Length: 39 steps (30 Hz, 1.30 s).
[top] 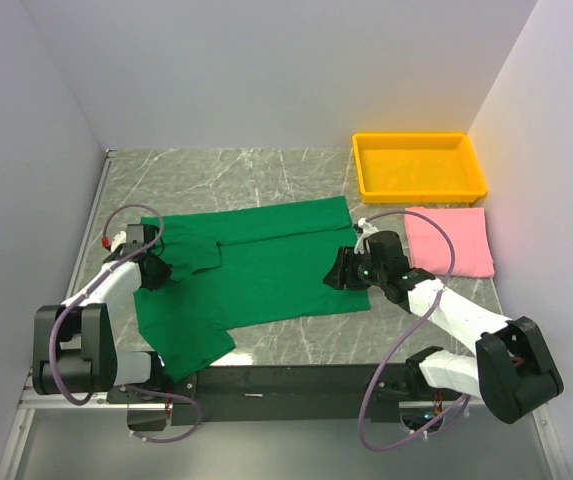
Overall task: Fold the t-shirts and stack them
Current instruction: Fold the tshirt
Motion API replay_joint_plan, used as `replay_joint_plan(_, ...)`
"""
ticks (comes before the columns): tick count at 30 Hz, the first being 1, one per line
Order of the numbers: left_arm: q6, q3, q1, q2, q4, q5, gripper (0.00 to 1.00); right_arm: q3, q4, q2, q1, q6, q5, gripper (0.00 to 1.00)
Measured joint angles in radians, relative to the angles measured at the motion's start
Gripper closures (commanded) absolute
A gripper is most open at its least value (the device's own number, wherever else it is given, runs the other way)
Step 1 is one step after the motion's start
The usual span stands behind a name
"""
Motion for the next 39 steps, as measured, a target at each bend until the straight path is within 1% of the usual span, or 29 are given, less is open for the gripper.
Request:
replay_joint_plan(1, 0.0, 0.0, 0.0, -0.005, 0.0, 0.001, 0.82, 0.0, 0.0, 0.0, 0.0, 0.0, 0.0, 0.44)
replay_joint_plan(2, 0.001, 0.0, 0.0, -0.008, 0.0, 0.001, 0.88, 0.0, 0.0, 0.0, 0.0, 0.0, -0.001, 0.44)
replay_joint_plan(4, 0.002, 0.0, 0.0, -0.011, 0.0, 0.001, 0.94, 0.0, 0.0, 0.0, 0.0, 0.0, -0.002, 0.44)
replay_joint_plan(5, 0.003, 0.0, 0.0, -0.01, -0.001, 0.002, 0.99, 0.0, 0.0, 0.0, 0.0, 0.0, -0.003, 0.44)
replay_joint_plan(11, 0.004, 0.002, 0.0, -0.015, -0.012, 0.006, 0.99, 0.0, 0.0, 0.0, 0.0, -0.002, -0.003, 0.44)
replay_joint_plan(23, 0.004, 0.004, 0.0, -0.087, -0.055, 0.007, 0.99, 0.0, 0.0, 0.0, 0.0, -0.002, -0.003, 0.44)
replay_joint_plan(30, -0.001, 0.015, 0.0, -0.1, -0.109, 0.025, 0.99, 0.0, 0.0, 0.0, 0.0, -0.002, -0.003, 0.44)
replay_joint_plan(39, -0.005, 0.013, 0.0, -0.124, -0.118, 0.055, 0.99, 0.0, 0.001, 0.0, 0.0, -0.002, -0.004, 0.44)
